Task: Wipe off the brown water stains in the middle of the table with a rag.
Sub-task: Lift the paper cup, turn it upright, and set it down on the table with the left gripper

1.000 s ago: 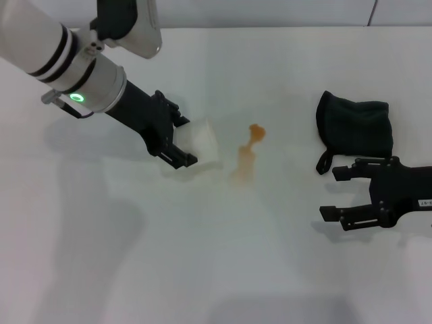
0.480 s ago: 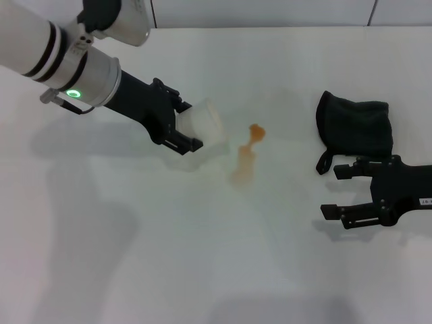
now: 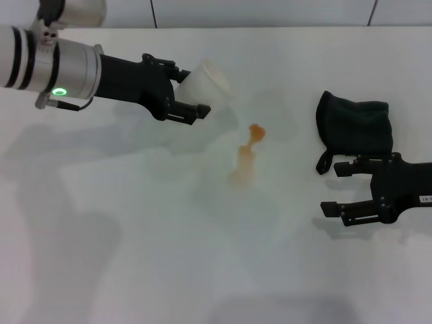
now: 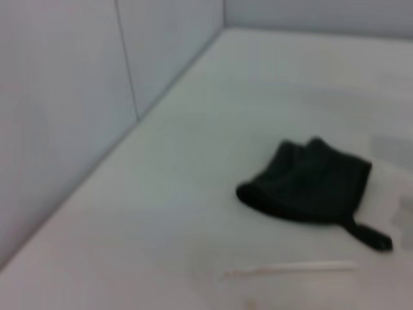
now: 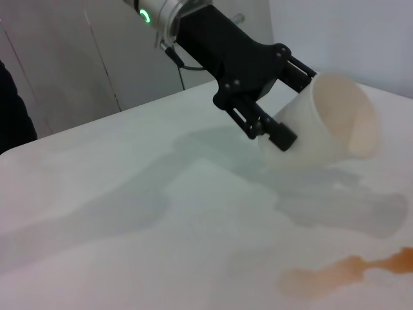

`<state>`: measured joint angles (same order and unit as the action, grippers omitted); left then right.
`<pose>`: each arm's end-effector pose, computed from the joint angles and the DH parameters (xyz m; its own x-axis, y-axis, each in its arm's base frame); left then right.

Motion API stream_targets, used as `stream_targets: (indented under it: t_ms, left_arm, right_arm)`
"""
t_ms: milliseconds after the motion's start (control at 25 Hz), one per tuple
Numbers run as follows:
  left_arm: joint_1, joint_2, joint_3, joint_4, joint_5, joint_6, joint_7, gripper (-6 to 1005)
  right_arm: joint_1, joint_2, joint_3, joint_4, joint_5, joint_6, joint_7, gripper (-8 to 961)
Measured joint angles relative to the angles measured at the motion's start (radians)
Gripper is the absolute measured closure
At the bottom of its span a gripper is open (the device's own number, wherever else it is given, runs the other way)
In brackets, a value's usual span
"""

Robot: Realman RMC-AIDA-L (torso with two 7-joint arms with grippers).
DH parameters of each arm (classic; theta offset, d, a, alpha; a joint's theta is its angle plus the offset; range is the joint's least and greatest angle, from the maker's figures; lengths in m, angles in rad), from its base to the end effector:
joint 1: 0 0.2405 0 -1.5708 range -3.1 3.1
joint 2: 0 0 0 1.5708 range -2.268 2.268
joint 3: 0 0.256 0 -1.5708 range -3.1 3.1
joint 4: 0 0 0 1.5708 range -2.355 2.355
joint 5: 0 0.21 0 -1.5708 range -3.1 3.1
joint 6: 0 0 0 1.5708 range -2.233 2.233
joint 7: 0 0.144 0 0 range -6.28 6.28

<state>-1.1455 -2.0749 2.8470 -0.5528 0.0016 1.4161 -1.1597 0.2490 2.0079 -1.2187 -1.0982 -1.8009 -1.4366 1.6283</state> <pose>-0.1914 0.4215 -0.0141 0.9742 0.1587 0.1607 0.1974 -0.9442 -0.2637 0.2595 0.2988 0.0167 0.8864 -0.3314 -0.3231 -0.4046 -0.8939 -0.1931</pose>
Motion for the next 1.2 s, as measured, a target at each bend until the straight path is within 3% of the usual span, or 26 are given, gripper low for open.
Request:
stream_targets:
  t_ms: [760,1200]
  left_arm:
    - [0.218,-0.008,0.000,0.017,-0.307,0.080,0.143,261]
    - [0.357,-0.011,-0.001,0.095,-0.478,0.071,0.302,260]
  right_arm:
    - [0.010,0.000,0.000,0.000,-0.009,-0.001,-0.001,98]
    - [0.039,-0.001,-0.004,0.008,-0.012,0.002,-0.002,98]
